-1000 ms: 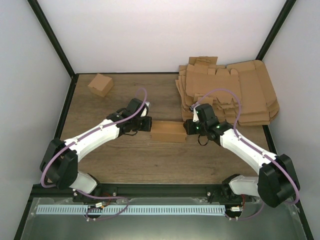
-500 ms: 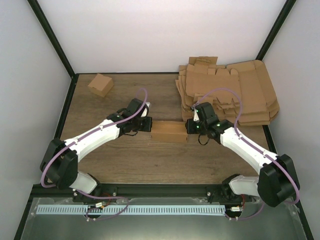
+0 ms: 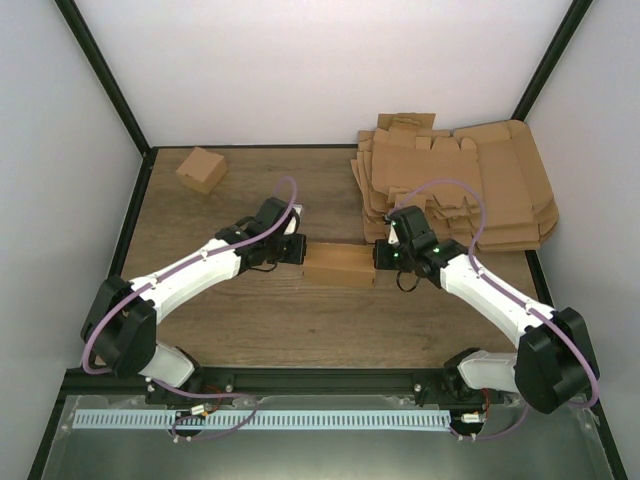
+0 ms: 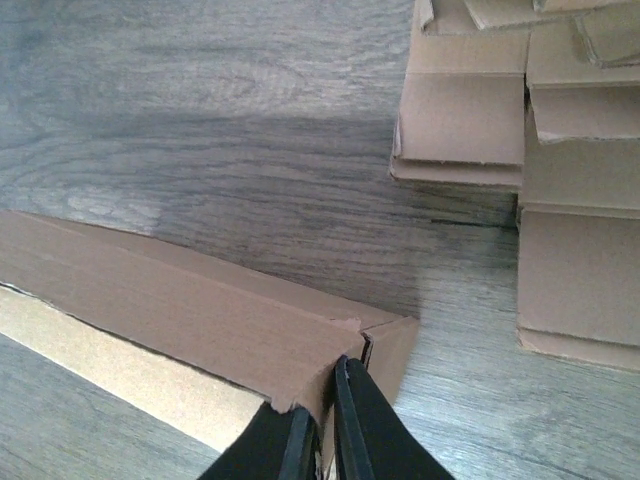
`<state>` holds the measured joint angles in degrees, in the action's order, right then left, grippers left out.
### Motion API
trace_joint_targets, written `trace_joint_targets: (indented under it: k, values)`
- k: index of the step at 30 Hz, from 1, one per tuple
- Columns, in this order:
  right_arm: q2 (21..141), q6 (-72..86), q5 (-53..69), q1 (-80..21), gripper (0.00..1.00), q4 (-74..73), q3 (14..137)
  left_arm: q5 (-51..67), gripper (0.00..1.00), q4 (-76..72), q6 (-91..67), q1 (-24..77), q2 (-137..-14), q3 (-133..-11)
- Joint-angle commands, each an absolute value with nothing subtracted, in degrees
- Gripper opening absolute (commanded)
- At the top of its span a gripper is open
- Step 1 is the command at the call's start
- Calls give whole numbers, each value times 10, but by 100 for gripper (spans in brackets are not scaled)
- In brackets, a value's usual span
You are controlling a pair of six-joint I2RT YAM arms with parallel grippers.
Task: Fold the paper box
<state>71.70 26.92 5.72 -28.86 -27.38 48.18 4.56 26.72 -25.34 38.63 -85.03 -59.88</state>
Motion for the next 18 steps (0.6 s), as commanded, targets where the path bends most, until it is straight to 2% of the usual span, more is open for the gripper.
trace_joint_targets:
  k: [1, 18]
  values:
    - [709, 282, 62, -294, 6, -254, 475, 50, 4, 286, -257, 394, -862, -603]
    - [689, 313, 40, -323, 4, -261, 448, 48, 4, 289, -261, 402, -859, -595]
